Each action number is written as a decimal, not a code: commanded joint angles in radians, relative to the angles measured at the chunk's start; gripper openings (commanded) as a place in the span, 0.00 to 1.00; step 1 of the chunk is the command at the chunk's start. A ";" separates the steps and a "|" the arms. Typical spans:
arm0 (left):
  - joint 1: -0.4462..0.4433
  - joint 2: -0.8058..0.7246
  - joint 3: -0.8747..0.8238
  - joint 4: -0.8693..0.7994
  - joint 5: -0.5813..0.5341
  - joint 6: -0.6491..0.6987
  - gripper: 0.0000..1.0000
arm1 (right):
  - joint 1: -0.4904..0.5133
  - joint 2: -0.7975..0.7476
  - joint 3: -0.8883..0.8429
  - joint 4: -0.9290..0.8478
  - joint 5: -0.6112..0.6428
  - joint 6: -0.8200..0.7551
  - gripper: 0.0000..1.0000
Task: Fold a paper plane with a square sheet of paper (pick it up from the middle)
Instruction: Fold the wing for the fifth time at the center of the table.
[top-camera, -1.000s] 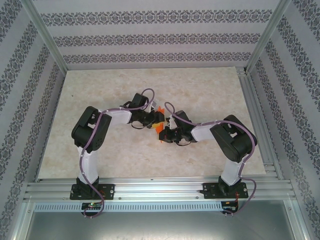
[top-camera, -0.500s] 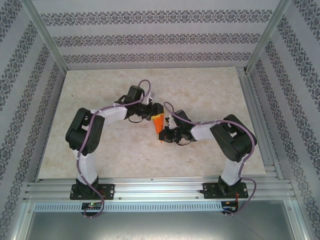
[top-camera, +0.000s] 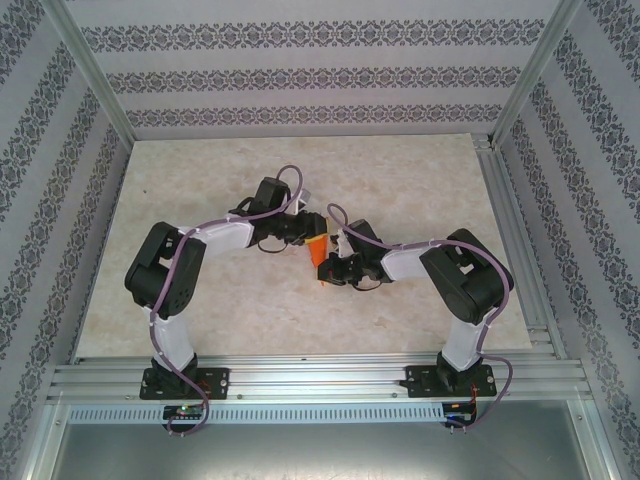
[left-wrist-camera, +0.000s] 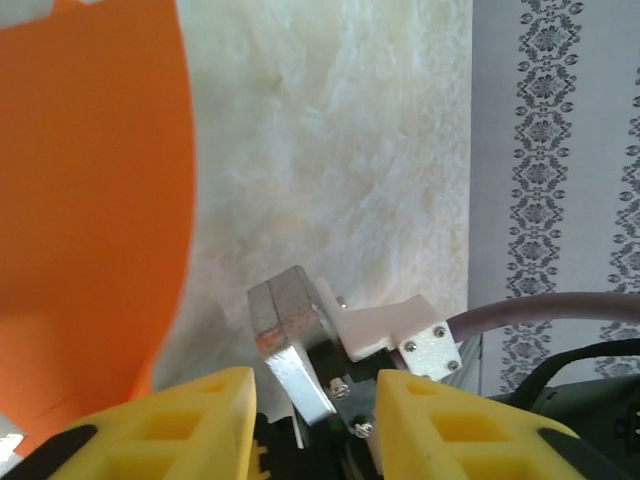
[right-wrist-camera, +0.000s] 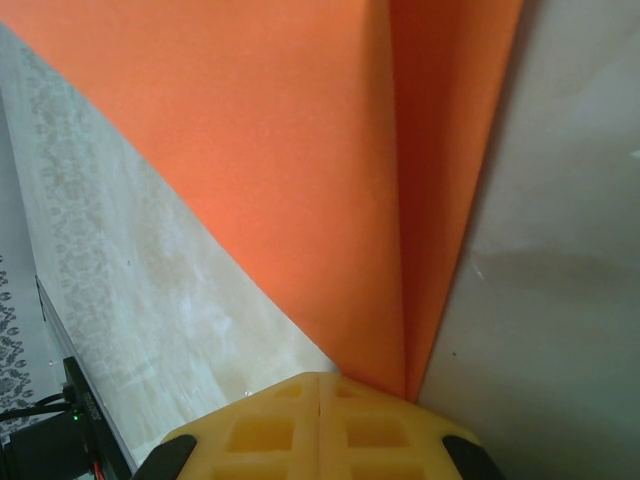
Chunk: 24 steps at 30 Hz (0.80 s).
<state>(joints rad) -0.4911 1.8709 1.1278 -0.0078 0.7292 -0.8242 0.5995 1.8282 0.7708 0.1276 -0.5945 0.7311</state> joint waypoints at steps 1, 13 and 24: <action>-0.021 0.032 -0.010 0.085 0.038 -0.027 0.35 | -0.008 0.056 -0.036 -0.152 0.080 -0.021 0.00; -0.022 0.128 -0.028 0.112 -0.037 -0.097 0.18 | -0.009 0.056 -0.039 -0.148 0.083 -0.012 0.00; 0.018 0.020 -0.116 0.241 -0.043 -0.147 0.24 | -0.009 0.056 -0.045 -0.149 0.092 -0.007 0.00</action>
<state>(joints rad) -0.4976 1.9137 1.0443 0.2253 0.7551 -0.9489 0.5934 1.8313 0.7708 0.1246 -0.6083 0.7605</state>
